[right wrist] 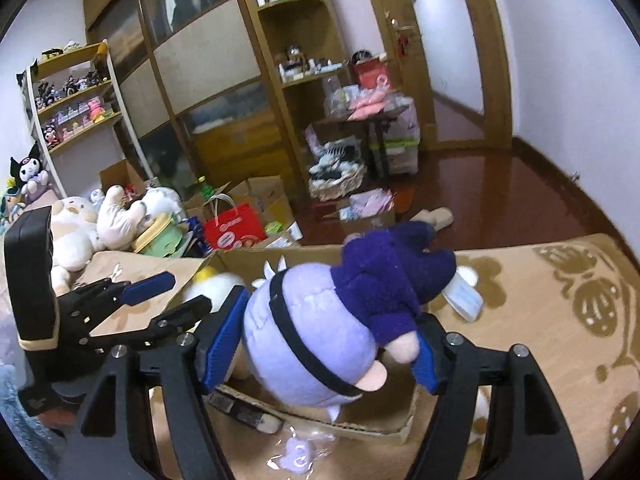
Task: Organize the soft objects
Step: 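Carry both toys over the box and open both tools to drop them, then withdraw both tools toward the black box and the clear bag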
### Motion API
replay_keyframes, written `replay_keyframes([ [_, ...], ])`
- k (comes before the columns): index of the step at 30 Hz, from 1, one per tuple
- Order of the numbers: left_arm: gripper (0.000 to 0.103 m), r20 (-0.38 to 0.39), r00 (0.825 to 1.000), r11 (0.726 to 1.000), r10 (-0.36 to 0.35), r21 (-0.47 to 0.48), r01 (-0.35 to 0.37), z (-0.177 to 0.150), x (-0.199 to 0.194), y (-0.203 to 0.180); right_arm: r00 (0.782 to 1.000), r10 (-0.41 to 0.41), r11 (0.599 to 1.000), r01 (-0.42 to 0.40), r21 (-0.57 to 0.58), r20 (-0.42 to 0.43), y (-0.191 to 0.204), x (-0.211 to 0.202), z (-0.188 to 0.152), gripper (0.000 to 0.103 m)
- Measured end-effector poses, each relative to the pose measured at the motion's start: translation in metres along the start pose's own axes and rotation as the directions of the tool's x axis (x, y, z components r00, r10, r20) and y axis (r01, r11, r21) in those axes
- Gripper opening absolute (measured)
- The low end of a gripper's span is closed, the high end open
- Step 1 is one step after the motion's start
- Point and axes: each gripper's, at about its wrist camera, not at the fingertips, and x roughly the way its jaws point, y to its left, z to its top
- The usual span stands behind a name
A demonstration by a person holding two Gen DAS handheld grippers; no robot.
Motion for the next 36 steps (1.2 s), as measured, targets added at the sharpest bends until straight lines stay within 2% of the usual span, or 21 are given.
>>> replay_keyframes([
  [8,0.074,-0.041,0.999,0.999,0.008,-0.042,-0.009,-0.006,-0.003,0.01,1.0,-0.005,1.0,0.005,-0.02,-0.007,0.0,-0.002,-0.003,0.079],
  [10,0.083,-0.033,0.999,0.998,0.029,-0.05,-0.03,-0.005,-0.008,0.013,1.0,-0.004,1.0,0.004,-0.026,-0.001,0.001,-0.004,-0.002,0.08],
  [11,0.084,-0.027,0.999,0.998,0.037,-0.052,-0.038,-0.005,-0.01,0.014,1.0,-0.005,1.0,0.005,-0.029,0.002,0.001,-0.005,-0.002,0.08],
  [13,0.087,-0.027,0.999,0.997,0.041,-0.06,-0.043,-0.006,-0.016,0.016,1.0,-0.006,0.999,0.006,-0.035,0.013,0.003,-0.01,-0.002,0.089],
  [16,0.091,-0.038,0.999,0.996,0.035,-0.076,-0.038,-0.008,-0.023,0.02,1.0,-0.013,0.999,0.013,-0.038,0.021,0.006,-0.017,-0.001,0.09],
  [20,0.092,-0.047,0.998,0.996,0.042,-0.073,-0.045,-0.01,-0.034,0.022,0.999,-0.038,0.998,0.039,-0.05,0.022,0.009,-0.026,-0.003,0.102],
  [28,0.093,-0.05,0.998,0.998,0.041,-0.034,-0.043,-0.017,-0.058,0.015,0.999,-0.053,0.997,0.053,-0.057,0.01,0.01,-0.045,-0.012,0.103],
  [36,0.093,-0.103,0.995,0.998,0.008,-0.069,-0.016,-0.033,-0.07,0.014,0.995,-0.086,0.994,0.083,-0.069,-0.043,0.011,-0.051,-0.033,0.103],
])
